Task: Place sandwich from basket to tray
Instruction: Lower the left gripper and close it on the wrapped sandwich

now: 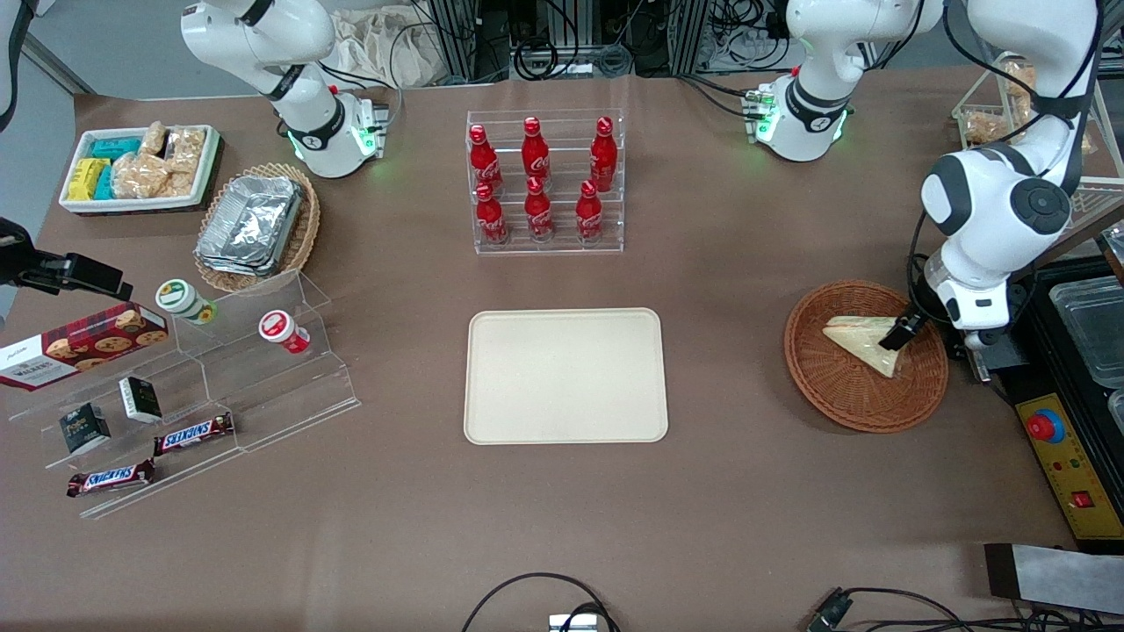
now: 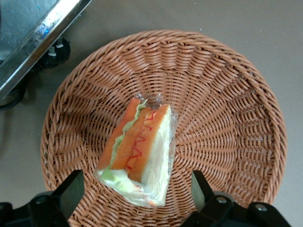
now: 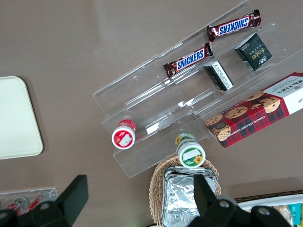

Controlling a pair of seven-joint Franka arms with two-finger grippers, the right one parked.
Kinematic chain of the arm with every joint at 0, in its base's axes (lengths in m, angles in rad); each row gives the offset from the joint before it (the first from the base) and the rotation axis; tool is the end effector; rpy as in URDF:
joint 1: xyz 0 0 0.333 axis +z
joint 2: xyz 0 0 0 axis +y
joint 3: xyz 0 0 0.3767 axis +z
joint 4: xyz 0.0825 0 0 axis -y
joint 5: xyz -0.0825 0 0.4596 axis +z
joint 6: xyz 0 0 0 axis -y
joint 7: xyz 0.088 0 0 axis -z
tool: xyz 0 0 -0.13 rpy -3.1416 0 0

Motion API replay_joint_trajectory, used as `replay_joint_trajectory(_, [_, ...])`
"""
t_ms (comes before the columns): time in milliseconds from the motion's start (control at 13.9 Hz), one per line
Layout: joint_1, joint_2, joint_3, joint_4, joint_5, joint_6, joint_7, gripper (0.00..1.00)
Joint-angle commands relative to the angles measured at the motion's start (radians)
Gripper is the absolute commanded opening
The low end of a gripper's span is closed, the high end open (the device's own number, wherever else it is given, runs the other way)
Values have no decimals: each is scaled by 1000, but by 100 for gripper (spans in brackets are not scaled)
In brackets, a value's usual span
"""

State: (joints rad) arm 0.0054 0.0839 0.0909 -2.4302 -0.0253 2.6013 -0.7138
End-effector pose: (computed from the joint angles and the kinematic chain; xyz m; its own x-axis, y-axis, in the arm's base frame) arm 0.5468 0.0535 0.2562 0.6718 0.7382 0.0613 0.7356 -0.6745 0.0627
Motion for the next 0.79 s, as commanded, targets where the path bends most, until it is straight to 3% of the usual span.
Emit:
replay_joint_trajectory(0, [-1,16,0,-32,-12,71,-9,100])
replay_joint_trajectory(289, [-1,36,0,-38,-12,100,-4,100])
replay_joint_trajectory(361, [-2,36,0,-38,-12,102,2,92])
replay_joint_trajectory(577, [-1,36,0,-38,-12,100,16,39])
replay_joint_trajectory(722, [-1,34,1,-38,-12,100,51,16])
